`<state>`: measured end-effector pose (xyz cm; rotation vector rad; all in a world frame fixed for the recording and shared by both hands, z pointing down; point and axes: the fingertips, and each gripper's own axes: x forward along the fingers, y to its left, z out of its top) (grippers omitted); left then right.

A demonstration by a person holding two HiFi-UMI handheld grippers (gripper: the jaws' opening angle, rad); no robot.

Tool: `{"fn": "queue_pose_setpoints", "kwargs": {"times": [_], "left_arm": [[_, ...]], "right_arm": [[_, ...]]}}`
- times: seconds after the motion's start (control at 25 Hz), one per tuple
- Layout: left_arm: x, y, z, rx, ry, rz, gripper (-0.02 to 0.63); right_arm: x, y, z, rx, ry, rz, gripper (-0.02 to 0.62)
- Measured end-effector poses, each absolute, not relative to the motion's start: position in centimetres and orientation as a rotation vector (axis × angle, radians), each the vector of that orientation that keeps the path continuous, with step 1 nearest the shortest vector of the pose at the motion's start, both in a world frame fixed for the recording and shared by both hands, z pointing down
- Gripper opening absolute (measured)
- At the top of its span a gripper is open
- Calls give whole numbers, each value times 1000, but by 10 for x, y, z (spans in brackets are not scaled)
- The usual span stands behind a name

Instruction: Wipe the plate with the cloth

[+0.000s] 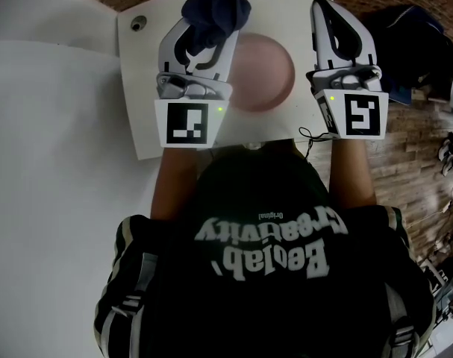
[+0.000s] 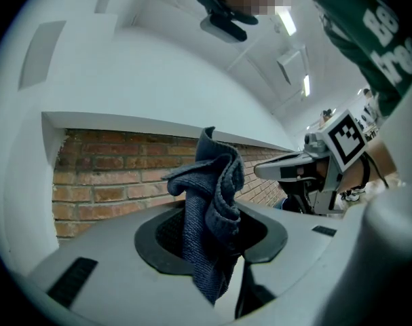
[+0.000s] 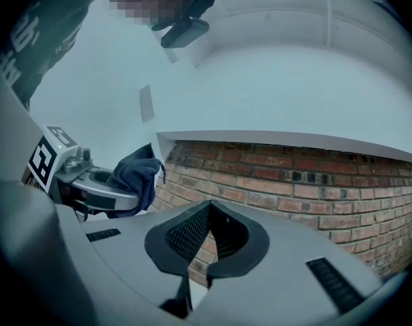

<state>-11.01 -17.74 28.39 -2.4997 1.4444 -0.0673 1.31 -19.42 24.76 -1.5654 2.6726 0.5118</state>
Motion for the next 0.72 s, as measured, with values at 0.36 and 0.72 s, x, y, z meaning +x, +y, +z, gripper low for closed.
{"fn": "queue_pose_setpoints", "kwargs": {"times": [0.36, 0.72], "left_arm": [[-114, -185, 293, -2504, 1450, -74, 143], [-116, -187, 297, -2515, 1458, -67, 143]], "right_arm": [[12, -209, 292, -1632, 2796, 453, -3], [32, -219, 420, -1711, 2951, -158, -2]]}}
